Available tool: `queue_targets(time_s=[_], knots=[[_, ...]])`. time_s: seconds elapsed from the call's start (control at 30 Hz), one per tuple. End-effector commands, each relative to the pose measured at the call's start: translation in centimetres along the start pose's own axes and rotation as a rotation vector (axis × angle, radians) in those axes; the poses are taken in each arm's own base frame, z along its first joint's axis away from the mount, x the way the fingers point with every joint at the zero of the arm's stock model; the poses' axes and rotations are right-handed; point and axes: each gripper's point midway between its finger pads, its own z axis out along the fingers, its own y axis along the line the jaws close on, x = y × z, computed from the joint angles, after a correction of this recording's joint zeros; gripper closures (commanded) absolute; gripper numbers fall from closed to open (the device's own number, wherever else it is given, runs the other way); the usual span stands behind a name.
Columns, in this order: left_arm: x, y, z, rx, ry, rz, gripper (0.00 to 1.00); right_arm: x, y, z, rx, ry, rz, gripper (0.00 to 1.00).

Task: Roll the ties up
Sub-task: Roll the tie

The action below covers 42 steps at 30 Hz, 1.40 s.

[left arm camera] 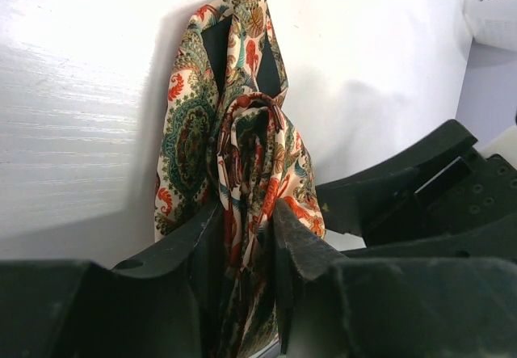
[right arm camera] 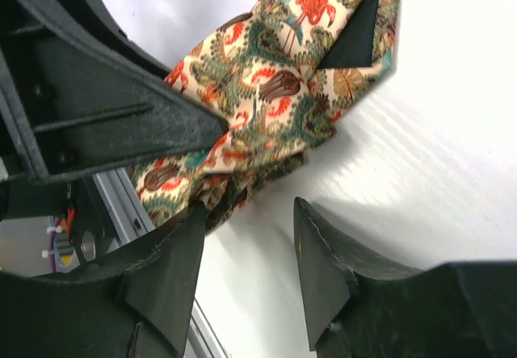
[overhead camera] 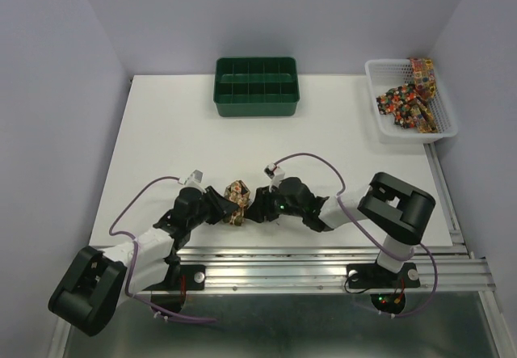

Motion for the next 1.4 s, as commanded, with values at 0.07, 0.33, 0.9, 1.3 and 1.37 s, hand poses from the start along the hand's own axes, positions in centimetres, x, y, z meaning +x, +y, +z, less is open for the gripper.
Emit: queue_targets(time_s=[0.07, 0.33, 0.9, 1.3, 1.37], knots=[[0.8, 1.0, -0.5, -0.03, 0.025, 0.054, 1.0, -1.6, -0.6, -2.8, 0.062, -0.112, -0.149, 0.38], [-0.5, -3.3, -1.9, 0.154, -0.015, 0.211, 1.0, -8.1, 1.2, -7.3, 0.127, -0.371, -0.299, 0.0], [0.7, -10.4, -3.2, 0.502, 0.086, 0.453, 1.0, -11.8, -4.4, -10.5, 0.43, -0.444, -0.064, 0.0], [0.9, -14.0, -6.1, 0.699, 0.055, 0.552, 1.0, -9.9, 2.5, -7.8, -0.127, -0.23, 0.057, 0.0], [0.6, -14.4, -6.2, 0.706, 0.041, 0.559, 1.0, -9.3, 3.5, -8.1, -0.192, -0.208, 0.064, 0.0]])
